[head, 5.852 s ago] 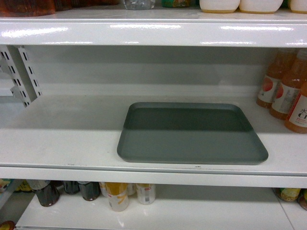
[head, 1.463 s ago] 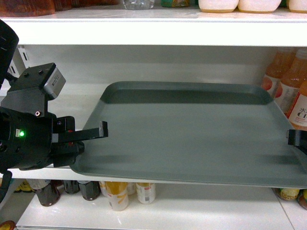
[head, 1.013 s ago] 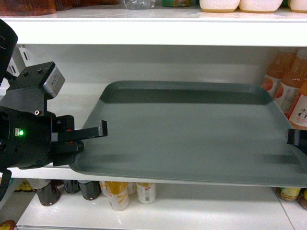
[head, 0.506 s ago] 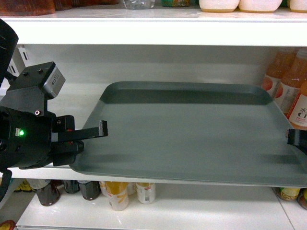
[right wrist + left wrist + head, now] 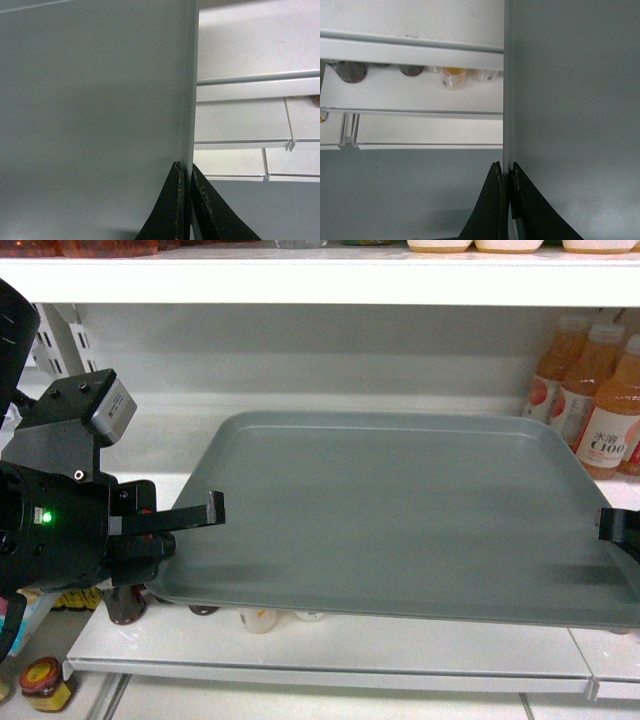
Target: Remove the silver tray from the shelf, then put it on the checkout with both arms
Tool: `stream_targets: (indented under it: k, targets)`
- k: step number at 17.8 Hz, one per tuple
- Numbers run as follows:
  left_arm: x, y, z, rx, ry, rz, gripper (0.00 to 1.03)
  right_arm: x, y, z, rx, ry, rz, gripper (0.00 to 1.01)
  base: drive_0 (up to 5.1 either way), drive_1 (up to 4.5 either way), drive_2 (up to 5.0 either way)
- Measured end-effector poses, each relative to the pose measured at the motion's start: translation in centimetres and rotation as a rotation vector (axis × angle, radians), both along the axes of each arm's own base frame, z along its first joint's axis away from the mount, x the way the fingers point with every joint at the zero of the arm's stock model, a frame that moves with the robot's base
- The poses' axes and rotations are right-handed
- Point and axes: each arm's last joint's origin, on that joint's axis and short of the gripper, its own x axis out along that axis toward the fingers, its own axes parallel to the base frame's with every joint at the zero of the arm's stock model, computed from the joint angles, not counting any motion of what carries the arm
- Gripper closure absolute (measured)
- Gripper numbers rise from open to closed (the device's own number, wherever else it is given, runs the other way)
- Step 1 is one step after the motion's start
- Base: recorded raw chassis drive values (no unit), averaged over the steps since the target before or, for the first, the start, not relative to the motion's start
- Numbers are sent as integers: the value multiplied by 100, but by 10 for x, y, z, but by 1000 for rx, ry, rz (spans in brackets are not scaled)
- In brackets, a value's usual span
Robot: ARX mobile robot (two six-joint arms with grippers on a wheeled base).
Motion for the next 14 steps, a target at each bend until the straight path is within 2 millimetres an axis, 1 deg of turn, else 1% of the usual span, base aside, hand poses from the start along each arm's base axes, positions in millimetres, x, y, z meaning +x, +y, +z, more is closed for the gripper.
stream_targets:
  k: [14]
  targets:
    - [0, 0, 0, 0, 1, 1, 100, 0, 0, -1, 0, 5, 0, 97, 6, -405, 417]
